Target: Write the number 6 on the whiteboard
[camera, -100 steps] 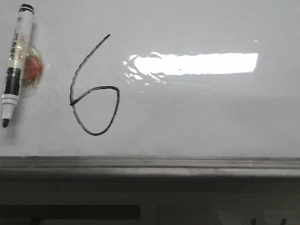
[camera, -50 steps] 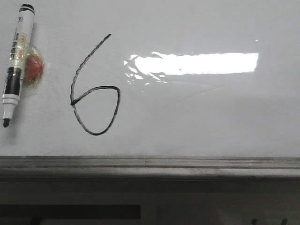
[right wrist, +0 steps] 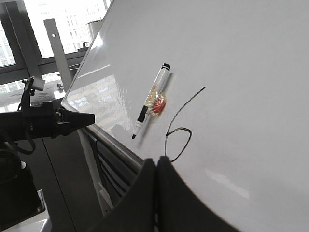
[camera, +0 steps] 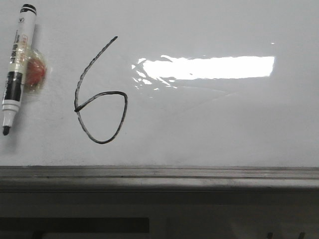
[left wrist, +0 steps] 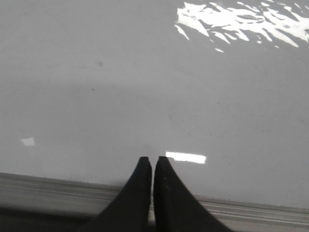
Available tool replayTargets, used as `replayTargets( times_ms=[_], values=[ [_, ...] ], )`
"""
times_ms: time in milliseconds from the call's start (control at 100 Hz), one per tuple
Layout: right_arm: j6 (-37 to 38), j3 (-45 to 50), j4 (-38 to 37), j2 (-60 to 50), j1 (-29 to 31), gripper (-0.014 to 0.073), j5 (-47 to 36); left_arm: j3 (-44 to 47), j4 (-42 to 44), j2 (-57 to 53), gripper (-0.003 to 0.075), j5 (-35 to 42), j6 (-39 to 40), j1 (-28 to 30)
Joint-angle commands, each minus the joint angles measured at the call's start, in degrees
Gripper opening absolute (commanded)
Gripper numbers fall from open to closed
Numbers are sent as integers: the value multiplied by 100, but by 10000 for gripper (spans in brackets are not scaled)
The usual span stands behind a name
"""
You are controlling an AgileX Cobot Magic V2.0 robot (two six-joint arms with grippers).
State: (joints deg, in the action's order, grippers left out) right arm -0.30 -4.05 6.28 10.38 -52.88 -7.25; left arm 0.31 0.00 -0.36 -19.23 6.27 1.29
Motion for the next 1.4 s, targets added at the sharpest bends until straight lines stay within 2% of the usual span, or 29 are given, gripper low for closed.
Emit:
replayTargets(
  times_ms=[0,150,270,480,580,610,700,830,920,1020,1220,1390],
  values=[
    [-45,-105,-84,40,83,-64,-456,251,-30,-172,-19,228,42,3],
    [-45,-103,-346,51,757,-64,-839,251,-30,-172,-19,228,42,3],
    [-3,-103,-530,51,1896,-64,-1049,251,-30,-172,-19,228,42,3],
    [941,229,-1269,51,4020,-64,-1294,251,-30,-172,-19,228,42,3],
    [1129,564,-1292,-123,4721,-64,-1512,251,-30,-172,-19,228,42,3],
    [1129,645,-1292,-226,4877,-64,-1476,251,-30,-172,-19,228,42,3],
    [1129,634,-1378,-515,5343,-64,-658,251,-30,-172,-19,228,42,3],
    [1129,634,-1393,-810,5685,-64,434,251,-30,-172,-19,228,42,3],
    [1129,634,-1500,-1250,5694,-64,1427,251,-30,-172,-19,228,42,3],
    [1129,634,-1498,-1217,5694,-64,2093,251,-30,-172,-19,236,42,3],
    [1129,634,-1366,-1217,5694,-64,2523,251,-30,-172,-19,236,42,3],
    [1129,634,-1340,-1217,5694,-64,2509,251,-30,-172,-19,236,42,3]
  ],
)
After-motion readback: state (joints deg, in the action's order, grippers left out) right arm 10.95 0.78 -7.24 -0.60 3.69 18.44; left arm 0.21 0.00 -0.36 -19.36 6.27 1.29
